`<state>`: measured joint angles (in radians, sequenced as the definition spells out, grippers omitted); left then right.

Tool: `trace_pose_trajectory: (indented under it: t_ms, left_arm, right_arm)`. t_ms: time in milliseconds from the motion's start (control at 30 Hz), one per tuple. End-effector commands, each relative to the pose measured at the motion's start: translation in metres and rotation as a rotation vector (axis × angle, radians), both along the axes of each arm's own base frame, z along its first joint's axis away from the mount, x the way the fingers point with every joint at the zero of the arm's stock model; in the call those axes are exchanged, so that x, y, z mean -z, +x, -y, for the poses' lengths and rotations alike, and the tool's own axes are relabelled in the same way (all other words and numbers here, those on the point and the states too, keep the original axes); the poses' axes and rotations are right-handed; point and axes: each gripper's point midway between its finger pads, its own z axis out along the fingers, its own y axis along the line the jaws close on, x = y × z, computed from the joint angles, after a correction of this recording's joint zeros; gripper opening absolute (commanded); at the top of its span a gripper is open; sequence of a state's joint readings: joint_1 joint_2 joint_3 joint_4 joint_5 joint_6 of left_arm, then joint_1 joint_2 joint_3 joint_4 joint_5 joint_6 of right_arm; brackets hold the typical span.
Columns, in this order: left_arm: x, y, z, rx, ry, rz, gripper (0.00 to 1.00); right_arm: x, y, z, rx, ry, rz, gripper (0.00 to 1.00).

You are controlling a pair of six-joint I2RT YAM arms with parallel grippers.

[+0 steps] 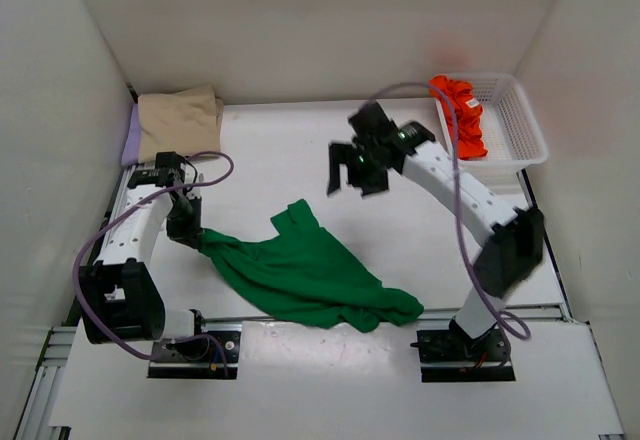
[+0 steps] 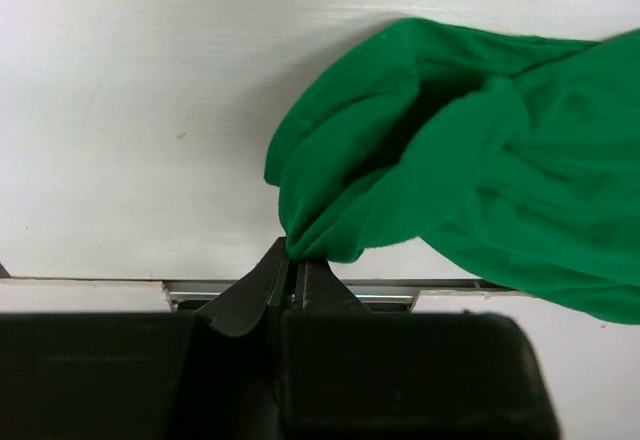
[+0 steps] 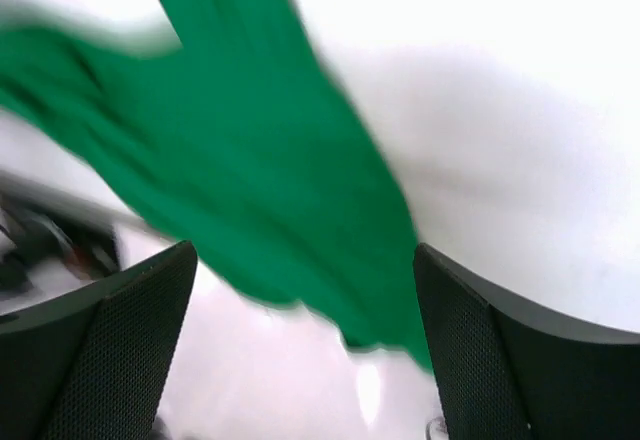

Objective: Fold and stack the t-shirts
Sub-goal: Flatten out the tshirt

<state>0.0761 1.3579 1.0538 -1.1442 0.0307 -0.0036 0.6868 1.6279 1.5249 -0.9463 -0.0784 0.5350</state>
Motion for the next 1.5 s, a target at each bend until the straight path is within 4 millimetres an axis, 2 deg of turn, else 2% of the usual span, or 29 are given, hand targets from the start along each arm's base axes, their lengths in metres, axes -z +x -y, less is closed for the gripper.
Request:
trace_pose_trajectory:
  t_ms: [0,67,100,133,167,233,333,400,467,567,667,700,733,833,933,967,1033,1067,1100,1133,1167,1200,1233,1267,1300,1333,1367,1433,1467]
  left_arm:
    - [-0.001,0.003,0.008,0.031,-0.011,0.026,0.1]
    - [0.001,0.003,0.008,0.031,-0.012,0.017,0.1]
    - [0.001,0.003,0.008,0.031,-0.012,0.016,0.1]
    - [0.001,0.003,0.008,0.031,-0.012,0.016,0.1]
    - [0.001,0.003,0.008,0.031,-0.012,0.016,0.1]
    - [0.004,0.005,0.006,0.03,-0.001,0.025,0.1]
    - [0.004,0.005,0.006,0.03,-0.001,0.025,0.1]
    - [0.004,0.005,0.006,0.03,-0.001,0.025,0.1]
    - [0.006,0.002,0.004,0.028,0.008,0.015,0.1]
    - [0.006,0.005,0.002,0.026,0.017,0.024,0.1]
    - [0.008,0.004,0.002,0.026,0.017,0.015,0.1]
    - [0.005,0.007,0.001,0.025,0.026,0.023,0.1]
    - [0.005,0.007,0.001,0.025,0.026,0.023,0.1]
    - [0.002,0.016,-0.006,0.017,0.066,0.059,0.1]
    - [-0.007,0.046,-0.021,-0.003,0.142,0.135,0.1]
    - [-0.028,0.071,-0.027,-0.016,0.171,0.208,0.1]
    - [-0.044,0.105,-0.042,-0.042,0.249,0.241,0.1]
    - [-0.091,0.142,-0.049,-0.068,0.278,0.376,0.1]
    - [-0.114,0.161,-0.053,-0.084,0.298,0.437,0.1]
    - [-0.124,0.18,-0.059,-0.099,0.326,0.456,0.1]
    - [-0.184,0.208,-0.063,-0.132,0.34,0.617,0.1]
    - [-0.209,0.22,-0.066,-0.149,0.351,0.684,0.1]
    - [-0.233,0.229,-0.07,-0.171,0.369,0.746,0.1]
    - [-0.246,0.241,-0.067,-0.175,0.377,0.783,0.1]
    - [-0.285,0.248,-0.062,-0.193,0.383,0.898,0.1]
    - [-0.301,0.246,-0.063,-0.218,0.408,0.945,0.1]
    - [-0.311,0.245,-0.052,-0.203,0.394,0.981,0.1]
    - [-0.295,0.24,-0.04,-0.174,0.383,0.964,0.1]
    - [-0.297,0.225,-0.032,-0.152,0.364,0.97,0.1]
  right_arm:
    - [0.012,0.095,-0.055,0.033,0.044,0.107,0.92]
    - [0.022,0.117,-0.079,-0.015,0.049,0.091,0.92]
    - [0.062,0.126,-0.094,-0.028,0.007,0.037,0.92]
    - [0.044,0.142,-0.112,-0.038,0.064,0.079,0.9]
    - [0.054,0.143,-0.118,-0.05,0.07,0.05,0.9]
    - [0.096,0.132,-0.124,-0.076,0.054,-0.024,0.9]
    - [0.131,0.109,-0.12,-0.114,-0.014,-0.052,0.9]
    - [0.144,0.092,-0.116,-0.157,-0.058,-0.071,0.89]
    - [0.149,0.075,-0.122,-0.226,-0.09,-0.063,0.86]
    - [0.148,0.061,-0.131,-0.267,-0.125,-0.028,0.68]
    - [0.147,0.058,-0.137,-0.281,-0.116,-0.033,0.62]
    - [0.147,0.058,-0.137,-0.281,-0.116,-0.033,0.56]
    - [0.147,0.059,-0.136,-0.265,-0.125,-0.028,0.39]
    - [0.136,0.066,-0.141,-0.26,-0.114,0.001,0.0]
    - [0.064,0.107,-0.148,-0.172,0.031,0.123,0.0]
    - [0.011,0.141,-0.139,-0.072,0.125,0.227,0.0]
    - [-0.049,0.176,-0.116,0.056,0.22,0.339,0.0]
    - [-0.077,0.191,-0.1,0.124,0.266,0.39,0.0]
    - [-0.132,0.215,-0.066,0.236,0.355,0.493,0.0]
    - [-0.159,0.224,-0.047,0.29,0.388,0.553,0.0]
    - [-0.184,0.237,-0.019,0.346,0.407,0.618,0.0]
    - [-0.223,0.229,-0.004,0.36,0.455,0.693,0.0]
    - [-0.248,0.231,0.008,0.375,0.473,0.769,0.0]
    - [-0.265,0.229,0.02,0.395,0.471,0.822,0.0]
    - [-0.284,0.218,0.03,0.391,0.465,0.88,0.0]
    - [-0.292,0.213,0.035,0.392,0.46,0.909,0.0]
    - [-0.289,0.201,0.041,0.392,0.452,0.898,0.0]
    - [-0.271,0.189,0.046,0.386,0.422,0.87,0.01]
    - [-0.275,0.17,0.05,0.378,0.432,0.876,0.03]
